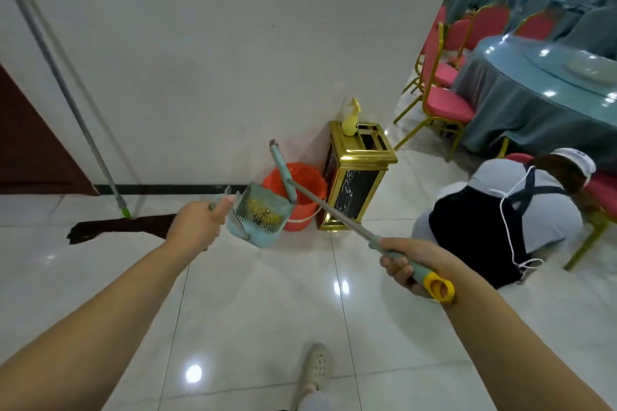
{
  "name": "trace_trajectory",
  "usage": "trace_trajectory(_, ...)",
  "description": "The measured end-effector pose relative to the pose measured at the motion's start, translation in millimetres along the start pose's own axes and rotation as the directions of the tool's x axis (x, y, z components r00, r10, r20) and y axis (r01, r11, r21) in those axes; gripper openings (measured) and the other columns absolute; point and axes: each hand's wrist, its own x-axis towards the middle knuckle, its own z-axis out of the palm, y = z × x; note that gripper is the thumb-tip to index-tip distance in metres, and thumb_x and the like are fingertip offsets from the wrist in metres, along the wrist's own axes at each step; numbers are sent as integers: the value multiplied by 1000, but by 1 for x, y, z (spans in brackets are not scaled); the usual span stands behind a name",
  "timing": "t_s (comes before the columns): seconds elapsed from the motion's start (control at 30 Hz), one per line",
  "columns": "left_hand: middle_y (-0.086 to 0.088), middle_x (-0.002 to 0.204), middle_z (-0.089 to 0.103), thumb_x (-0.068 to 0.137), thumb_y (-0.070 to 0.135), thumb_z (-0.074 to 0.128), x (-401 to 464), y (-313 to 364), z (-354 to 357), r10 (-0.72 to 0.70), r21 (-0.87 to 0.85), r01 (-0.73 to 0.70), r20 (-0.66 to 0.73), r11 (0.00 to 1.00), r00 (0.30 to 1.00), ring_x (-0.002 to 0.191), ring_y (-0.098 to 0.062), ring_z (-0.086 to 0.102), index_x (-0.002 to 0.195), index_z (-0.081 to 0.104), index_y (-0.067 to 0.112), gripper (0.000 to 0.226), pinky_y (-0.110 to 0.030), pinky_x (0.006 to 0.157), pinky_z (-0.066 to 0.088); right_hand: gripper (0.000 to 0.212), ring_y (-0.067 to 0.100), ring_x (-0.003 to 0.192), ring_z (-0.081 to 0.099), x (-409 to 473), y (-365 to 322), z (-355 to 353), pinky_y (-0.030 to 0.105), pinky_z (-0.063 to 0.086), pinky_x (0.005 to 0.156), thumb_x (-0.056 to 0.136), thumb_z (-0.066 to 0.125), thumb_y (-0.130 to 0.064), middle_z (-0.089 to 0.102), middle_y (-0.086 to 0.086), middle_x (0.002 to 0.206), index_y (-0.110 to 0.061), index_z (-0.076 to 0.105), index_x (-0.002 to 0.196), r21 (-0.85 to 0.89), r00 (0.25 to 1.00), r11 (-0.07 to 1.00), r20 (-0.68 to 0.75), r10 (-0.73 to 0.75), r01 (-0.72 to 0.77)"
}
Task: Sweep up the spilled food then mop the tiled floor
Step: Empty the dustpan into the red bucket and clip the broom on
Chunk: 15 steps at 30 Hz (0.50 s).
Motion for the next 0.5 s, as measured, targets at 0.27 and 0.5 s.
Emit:
trace_trajectory(0.27,-7,55,58,87,67,29,105,77,22,107,277,-100,-10,956,994,53,-22,55,59,52,16,62,-29,51,39,39,8,30,41,83,-110,-50,16,40,30,92,60,-21,51,7,52,-3,47,124,25,998,999,37,-42,41)
trace_trajectory(0.5,1,51,49,83,71,28,171,117,34,196,537,-196,56,820,979,48,-12,46,60,41,24,55,-24,42,27,38,9,32,40,144,-149,-75,16,40,31,91,61,-20,50,8,54,-3,49,123,71,1000,997,20,13,-14)
